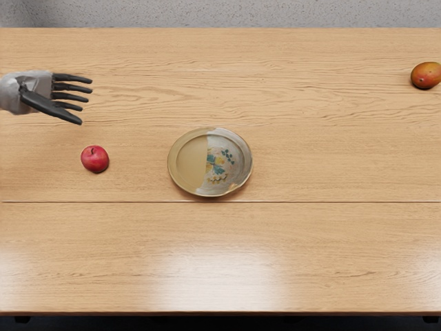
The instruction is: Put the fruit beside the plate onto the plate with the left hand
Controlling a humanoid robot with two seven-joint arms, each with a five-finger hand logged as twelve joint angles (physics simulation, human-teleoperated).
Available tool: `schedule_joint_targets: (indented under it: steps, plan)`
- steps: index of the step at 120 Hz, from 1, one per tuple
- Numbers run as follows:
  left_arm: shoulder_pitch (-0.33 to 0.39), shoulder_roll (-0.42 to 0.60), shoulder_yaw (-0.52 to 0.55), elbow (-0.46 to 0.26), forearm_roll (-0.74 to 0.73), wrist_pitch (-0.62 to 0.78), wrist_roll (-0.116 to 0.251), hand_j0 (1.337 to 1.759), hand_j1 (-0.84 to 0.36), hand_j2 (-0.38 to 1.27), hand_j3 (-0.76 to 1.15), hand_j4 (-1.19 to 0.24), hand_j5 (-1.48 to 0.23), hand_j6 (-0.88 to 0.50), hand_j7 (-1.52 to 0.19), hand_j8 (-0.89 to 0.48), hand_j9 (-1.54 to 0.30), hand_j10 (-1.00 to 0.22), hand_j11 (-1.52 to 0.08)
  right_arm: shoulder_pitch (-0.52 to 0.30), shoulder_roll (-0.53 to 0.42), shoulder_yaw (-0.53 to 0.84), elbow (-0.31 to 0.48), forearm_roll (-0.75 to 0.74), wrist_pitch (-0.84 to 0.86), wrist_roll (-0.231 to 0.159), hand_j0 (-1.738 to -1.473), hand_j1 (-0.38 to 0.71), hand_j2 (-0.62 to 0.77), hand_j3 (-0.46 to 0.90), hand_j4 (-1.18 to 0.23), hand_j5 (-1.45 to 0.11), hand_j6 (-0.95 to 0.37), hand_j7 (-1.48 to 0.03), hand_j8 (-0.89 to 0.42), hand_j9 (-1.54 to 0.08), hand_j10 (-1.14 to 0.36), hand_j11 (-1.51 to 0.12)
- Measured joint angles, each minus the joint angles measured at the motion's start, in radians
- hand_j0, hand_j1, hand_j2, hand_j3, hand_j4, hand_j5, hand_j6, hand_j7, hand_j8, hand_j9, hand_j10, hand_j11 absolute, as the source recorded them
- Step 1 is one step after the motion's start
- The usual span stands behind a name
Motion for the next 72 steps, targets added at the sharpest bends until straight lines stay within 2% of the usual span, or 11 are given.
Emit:
schedule_joint_targets:
  steps: [29,38,49,66,72]
  plan:
    - [-0.018,0.002,0.000,0.000,0.008,0.000,0.004,1.658,0.05,0.05,0.00,-0.25,-0.32,-0.25,-0.32,-0.25,-0.32,-0.25,-0.32,0.000,0.000,-0.001,0.000,0.000,0.001,-0.005,-1.658,-0.31,-0.01,0.00,-0.03,-0.05,-0.03,-0.05,-0.03,-0.05,-0.03,-0.05]
    - [-0.045,-0.003,0.000,0.000,0.022,0.000,0.037,1.658,0.05,0.05,0.00,-0.25,-0.32,-0.25,-0.32,-0.25,-0.32,-0.25,-0.32,0.000,0.000,-0.001,0.000,0.000,0.001,-0.007,-1.658,-0.31,-0.01,0.00,-0.03,-0.05,-0.03,-0.05,-0.03,-0.05,-0.03,-0.05]
    - [-0.119,-0.001,0.001,0.000,0.074,0.000,0.073,1.658,0.05,0.05,0.00,-0.25,-0.32,-0.25,-0.32,-0.25,-0.32,-0.25,-0.32,0.000,0.000,-0.001,0.000,0.000,0.001,-0.008,-1.658,-0.31,-0.01,0.00,-0.03,-0.05,-0.03,-0.05,-0.03,-0.05,-0.03,-0.05]
    - [-0.174,0.029,0.005,-0.017,0.160,0.000,0.095,1.658,0.05,0.05,0.00,-0.25,-0.32,-0.25,-0.32,-0.25,-0.32,-0.25,-0.32,0.000,0.000,-0.001,0.000,0.000,0.001,-0.008,-1.658,-0.31,-0.01,0.00,-0.03,-0.05,-0.03,-0.05,-0.03,-0.05,-0.03,-0.05]
    - [-0.193,0.070,0.028,-0.056,0.175,0.000,0.097,1.658,0.05,0.05,0.00,-0.25,-0.32,-0.25,-0.32,-0.25,-0.32,-0.25,-0.32,0.000,0.000,-0.001,0.000,0.000,0.001,-0.008,-1.658,-0.31,-0.01,0.00,-0.03,-0.05,-0.03,-0.05,-0.03,-0.05,-0.03,-0.05]
